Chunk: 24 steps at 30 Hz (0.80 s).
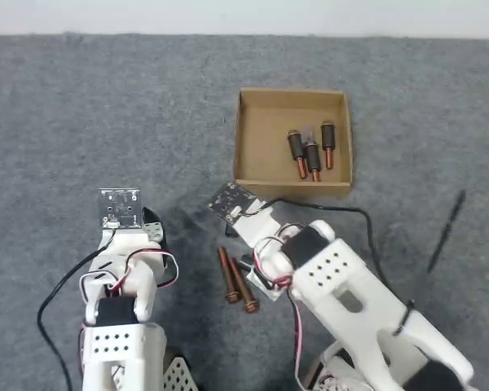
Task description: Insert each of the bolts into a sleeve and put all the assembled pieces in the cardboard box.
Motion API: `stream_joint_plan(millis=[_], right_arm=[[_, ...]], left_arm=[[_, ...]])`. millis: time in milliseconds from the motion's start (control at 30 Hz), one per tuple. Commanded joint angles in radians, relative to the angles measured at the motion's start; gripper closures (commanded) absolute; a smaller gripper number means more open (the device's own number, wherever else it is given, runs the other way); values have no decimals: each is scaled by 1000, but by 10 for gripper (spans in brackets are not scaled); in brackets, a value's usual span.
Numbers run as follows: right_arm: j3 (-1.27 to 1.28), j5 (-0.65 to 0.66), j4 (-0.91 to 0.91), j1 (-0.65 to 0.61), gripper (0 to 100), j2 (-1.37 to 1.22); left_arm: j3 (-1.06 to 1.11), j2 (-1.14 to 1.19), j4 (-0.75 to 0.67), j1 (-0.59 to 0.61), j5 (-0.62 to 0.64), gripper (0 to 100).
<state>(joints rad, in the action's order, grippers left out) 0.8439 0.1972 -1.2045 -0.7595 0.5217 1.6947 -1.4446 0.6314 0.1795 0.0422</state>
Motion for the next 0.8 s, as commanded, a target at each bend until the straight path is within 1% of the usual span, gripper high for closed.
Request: stream_joint_plan(millis=[0,133,200,333,500,667,767], right_arm=[[-8,21,50,-54,852,-64],[-8,21,99,-150,851,-130],[-8,23,137,-160,851,-154],[-8,23,188,-143,850,-183],[-12,26,186,-111,850,-182],[-12,130,188,-107,850,-193],[-11,158,200,-82,850,-193]], left_arm=[[-8,-29,2,-5,-9,983],[-8,-29,2,-5,-9,983],[-8,-29,2,-5,-9,983],[-8,-29,2,-5,-9,983],[-8,-29,2,-5,-9,982],[-8,-29,2,-5,-9,982],[-8,-29,2,-5,-9,982]])
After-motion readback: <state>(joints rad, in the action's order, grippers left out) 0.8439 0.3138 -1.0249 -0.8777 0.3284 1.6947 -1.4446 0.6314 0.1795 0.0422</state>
